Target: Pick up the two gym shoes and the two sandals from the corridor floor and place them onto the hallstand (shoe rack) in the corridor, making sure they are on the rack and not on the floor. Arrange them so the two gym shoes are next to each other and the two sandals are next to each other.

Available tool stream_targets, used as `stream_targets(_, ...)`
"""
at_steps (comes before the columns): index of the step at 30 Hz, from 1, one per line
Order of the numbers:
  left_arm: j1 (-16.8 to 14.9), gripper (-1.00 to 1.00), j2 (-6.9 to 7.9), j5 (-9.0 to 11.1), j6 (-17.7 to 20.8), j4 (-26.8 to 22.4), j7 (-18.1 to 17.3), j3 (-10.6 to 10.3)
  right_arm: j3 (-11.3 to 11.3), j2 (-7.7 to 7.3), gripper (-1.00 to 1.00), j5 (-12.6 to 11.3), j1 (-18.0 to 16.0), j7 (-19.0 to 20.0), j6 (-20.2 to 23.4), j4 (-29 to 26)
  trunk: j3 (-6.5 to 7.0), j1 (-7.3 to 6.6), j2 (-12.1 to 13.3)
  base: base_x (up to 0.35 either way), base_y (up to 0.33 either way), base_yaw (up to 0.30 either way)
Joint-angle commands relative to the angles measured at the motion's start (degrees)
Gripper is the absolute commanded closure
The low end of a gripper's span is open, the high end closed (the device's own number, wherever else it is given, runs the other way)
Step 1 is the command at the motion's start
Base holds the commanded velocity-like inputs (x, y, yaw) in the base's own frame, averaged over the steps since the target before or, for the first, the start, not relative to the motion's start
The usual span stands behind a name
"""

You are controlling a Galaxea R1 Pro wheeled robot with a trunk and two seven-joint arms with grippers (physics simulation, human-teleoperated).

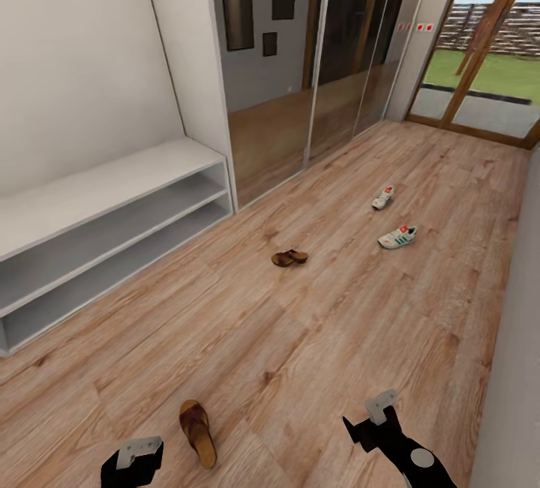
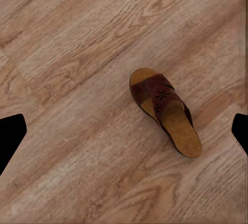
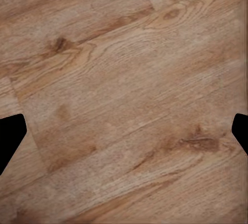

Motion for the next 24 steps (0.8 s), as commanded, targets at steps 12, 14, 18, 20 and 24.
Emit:
stream_targets(12,-0.03,-1.00,0.06,0.06,-0.27,0.00,0.25,0.13,-0.05,-0.01,-1.00,0.49,-0.04,0.12,-0.24,0.02,-0.04,0.00,-0.02,0.002,-0.085,0.001)
stream_targets(14,-0.03,-1.00,0.07,0.06,-0.28,-0.02,0.25,0.14,-0.05,-0.01,-1.00,0.49,-0.04,0.14,-0.24,0.02,-0.04,0.00,-0.02,0.000,-0.011,0.000)
stream_targets(18,-0.03,-1.00,0.08,0.07,-0.28,-0.04,0.26,0.14,-0.05,-0.01,-1.00,0.49,-0.04,0.15,-0.24,0.02,-0.04,0.00,-0.02,0.000,-0.006,0.000)
stream_targets(20,-0.03,-1.00,0.08,0.07,-0.28,-0.04,0.27,0.14,-0.05,-0.01,-1.00,0.49,-0.04,0.16,-0.23,0.02,-0.04,0.00,-0.02,0.000,-0.002,0.000)
stream_targets(24,-0.03,-1.00,0.08,0.07,-0.29,-0.05,0.27,0.14,-0.05,-0.01,-1.00,0.49,-0.04,0.15,-0.23,0.02,-0.04,0.00,-0.02,0.000,-0.001,0.000)
